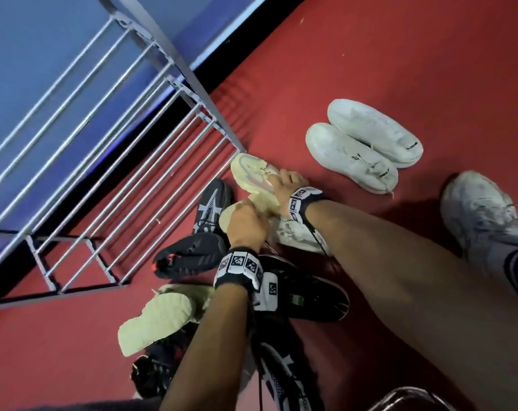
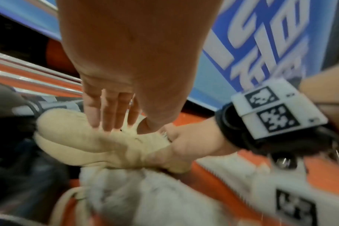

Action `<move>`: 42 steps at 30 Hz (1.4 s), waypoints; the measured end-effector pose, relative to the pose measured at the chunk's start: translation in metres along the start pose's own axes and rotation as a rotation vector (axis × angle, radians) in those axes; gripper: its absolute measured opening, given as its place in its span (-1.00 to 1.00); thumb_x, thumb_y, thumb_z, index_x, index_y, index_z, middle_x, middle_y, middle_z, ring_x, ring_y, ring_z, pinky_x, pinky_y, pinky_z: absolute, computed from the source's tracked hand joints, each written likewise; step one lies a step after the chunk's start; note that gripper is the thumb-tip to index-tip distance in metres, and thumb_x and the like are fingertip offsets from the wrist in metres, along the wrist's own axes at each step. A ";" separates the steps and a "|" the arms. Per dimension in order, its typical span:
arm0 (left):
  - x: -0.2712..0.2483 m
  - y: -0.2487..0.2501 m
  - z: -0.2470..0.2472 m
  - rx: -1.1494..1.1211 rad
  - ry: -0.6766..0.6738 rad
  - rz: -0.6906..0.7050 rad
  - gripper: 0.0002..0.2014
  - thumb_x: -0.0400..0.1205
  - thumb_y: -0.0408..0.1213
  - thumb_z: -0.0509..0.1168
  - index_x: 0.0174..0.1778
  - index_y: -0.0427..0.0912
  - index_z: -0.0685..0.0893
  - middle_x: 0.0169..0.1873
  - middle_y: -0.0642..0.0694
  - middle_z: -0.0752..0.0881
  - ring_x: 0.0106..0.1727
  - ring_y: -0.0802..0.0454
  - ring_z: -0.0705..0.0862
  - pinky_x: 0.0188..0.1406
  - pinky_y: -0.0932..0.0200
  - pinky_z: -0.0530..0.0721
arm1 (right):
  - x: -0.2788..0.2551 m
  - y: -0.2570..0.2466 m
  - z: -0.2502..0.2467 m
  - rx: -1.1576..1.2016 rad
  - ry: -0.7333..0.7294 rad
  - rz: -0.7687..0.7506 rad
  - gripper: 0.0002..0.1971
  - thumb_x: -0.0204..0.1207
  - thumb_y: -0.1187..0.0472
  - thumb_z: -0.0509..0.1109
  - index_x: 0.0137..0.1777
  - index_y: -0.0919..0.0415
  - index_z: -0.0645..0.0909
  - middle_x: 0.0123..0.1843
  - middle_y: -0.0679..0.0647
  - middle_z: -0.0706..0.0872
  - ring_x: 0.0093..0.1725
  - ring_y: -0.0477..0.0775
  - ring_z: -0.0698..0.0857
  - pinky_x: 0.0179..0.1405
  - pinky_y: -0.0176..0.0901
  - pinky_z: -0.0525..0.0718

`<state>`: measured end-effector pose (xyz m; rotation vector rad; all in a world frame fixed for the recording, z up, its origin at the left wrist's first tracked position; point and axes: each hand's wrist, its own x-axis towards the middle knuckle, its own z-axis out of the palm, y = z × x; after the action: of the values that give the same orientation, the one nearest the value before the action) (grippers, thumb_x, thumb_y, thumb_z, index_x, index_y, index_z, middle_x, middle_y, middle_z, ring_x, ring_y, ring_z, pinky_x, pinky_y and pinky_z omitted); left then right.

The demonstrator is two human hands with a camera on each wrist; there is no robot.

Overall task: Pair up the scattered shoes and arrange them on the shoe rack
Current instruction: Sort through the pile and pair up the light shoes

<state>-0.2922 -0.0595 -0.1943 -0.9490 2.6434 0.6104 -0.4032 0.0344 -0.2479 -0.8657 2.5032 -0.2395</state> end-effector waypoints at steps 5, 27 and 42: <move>0.007 -0.042 0.013 0.525 -0.056 0.265 -0.22 0.58 0.16 0.24 0.59 -0.30 0.31 0.52 -0.28 0.44 0.53 -0.26 0.41 0.59 -0.10 0.39 | -0.009 -0.005 0.011 -0.055 0.066 0.037 -0.15 0.46 0.10 0.40 0.69 0.03 0.04 0.62 0.22 0.15 0.53 0.31 0.27 0.46 0.24 0.31; 0.011 -0.041 0.004 0.872 -0.039 0.403 -0.43 0.64 -0.06 0.31 0.47 -0.33 0.37 0.36 -0.34 0.62 0.34 -0.29 0.61 0.35 -0.13 0.55 | -0.008 0.005 0.017 0.083 0.046 -0.020 -0.14 0.44 0.02 0.52 0.63 0.00 0.09 0.48 0.13 0.24 0.49 0.27 0.30 0.40 0.29 0.39; -0.093 -0.073 -0.031 -0.220 -0.002 -0.333 -0.48 0.64 0.12 0.38 0.28 -0.23 0.51 0.09 -0.15 0.70 0.06 -0.14 0.67 0.01 0.12 0.54 | -0.057 0.010 -0.030 0.860 -0.145 0.170 0.13 0.25 0.07 0.68 0.69 0.04 -0.01 0.48 0.03 0.42 0.44 0.08 0.47 0.41 -0.05 0.51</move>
<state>-0.1780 -0.0748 -0.1536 -1.4115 2.3708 0.8258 -0.3842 0.0776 -0.2037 -0.2932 2.0019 -1.0468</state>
